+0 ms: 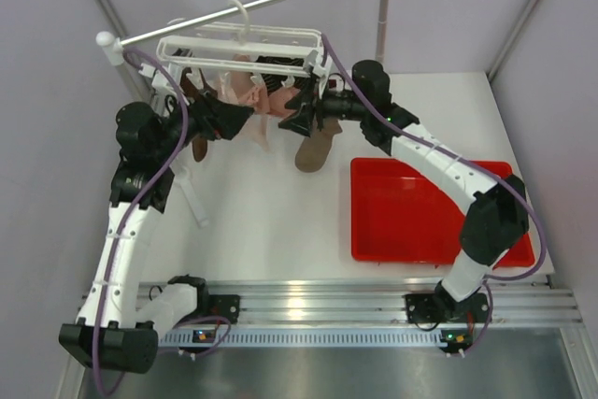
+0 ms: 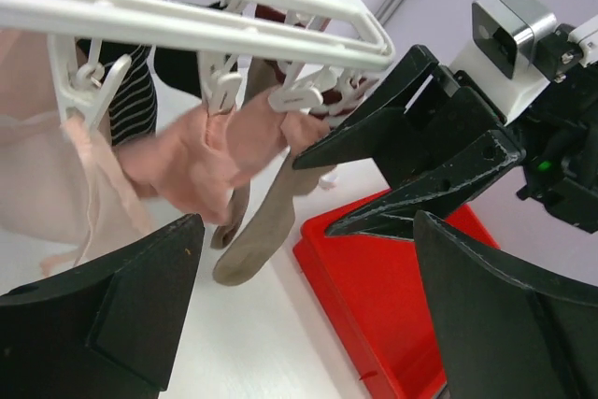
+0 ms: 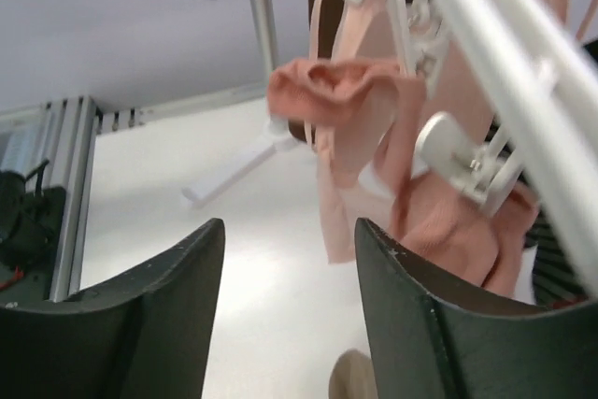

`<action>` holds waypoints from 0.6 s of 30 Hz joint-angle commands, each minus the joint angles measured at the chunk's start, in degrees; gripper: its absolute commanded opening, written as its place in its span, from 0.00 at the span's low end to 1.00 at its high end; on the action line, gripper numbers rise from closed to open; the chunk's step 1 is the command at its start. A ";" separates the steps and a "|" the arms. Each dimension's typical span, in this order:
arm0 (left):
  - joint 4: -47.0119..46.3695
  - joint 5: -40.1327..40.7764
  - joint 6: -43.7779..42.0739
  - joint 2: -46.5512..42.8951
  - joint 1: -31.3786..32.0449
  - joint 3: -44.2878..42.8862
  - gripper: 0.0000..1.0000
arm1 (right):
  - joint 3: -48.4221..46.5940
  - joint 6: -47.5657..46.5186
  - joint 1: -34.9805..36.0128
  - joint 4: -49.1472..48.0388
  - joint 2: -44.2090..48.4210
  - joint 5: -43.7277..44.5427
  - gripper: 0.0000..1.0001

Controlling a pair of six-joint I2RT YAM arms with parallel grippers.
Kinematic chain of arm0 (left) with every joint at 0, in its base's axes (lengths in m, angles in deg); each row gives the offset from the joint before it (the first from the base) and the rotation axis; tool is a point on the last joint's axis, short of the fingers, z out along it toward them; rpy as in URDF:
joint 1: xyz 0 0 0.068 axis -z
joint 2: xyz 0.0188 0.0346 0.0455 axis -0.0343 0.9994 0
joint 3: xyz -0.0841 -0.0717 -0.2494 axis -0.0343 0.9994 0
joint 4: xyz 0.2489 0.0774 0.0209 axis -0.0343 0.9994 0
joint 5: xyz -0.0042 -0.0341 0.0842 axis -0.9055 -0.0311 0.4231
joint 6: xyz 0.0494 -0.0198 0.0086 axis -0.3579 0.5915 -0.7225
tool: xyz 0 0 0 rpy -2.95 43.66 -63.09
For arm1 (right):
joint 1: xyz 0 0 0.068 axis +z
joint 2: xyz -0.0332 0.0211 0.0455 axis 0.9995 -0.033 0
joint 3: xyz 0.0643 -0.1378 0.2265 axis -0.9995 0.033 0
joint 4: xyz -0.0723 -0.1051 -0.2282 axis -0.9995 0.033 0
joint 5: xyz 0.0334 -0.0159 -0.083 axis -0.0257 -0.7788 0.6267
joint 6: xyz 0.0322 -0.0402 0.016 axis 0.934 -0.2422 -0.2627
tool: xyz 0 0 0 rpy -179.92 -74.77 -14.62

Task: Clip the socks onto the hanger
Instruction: Clamp the sock onto the hanger, then reset both arms

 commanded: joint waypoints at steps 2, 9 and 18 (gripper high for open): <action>6.14 2.53 -6.57 -4.30 -0.31 1.19 0.98 | 2.43 -4.34 -0.31 3.68 7.35 0.90 0.60; 27.20 6.93 -16.49 -4.49 -0.31 -2.41 0.98 | 9.89 -8.12 -0.39 15.10 17.72 4.68 0.79; 36.04 13.25 -29.25 -6.68 -0.31 -0.22 0.98 | 26.16 -9.09 -7.94 23.62 35.91 12.07 1.00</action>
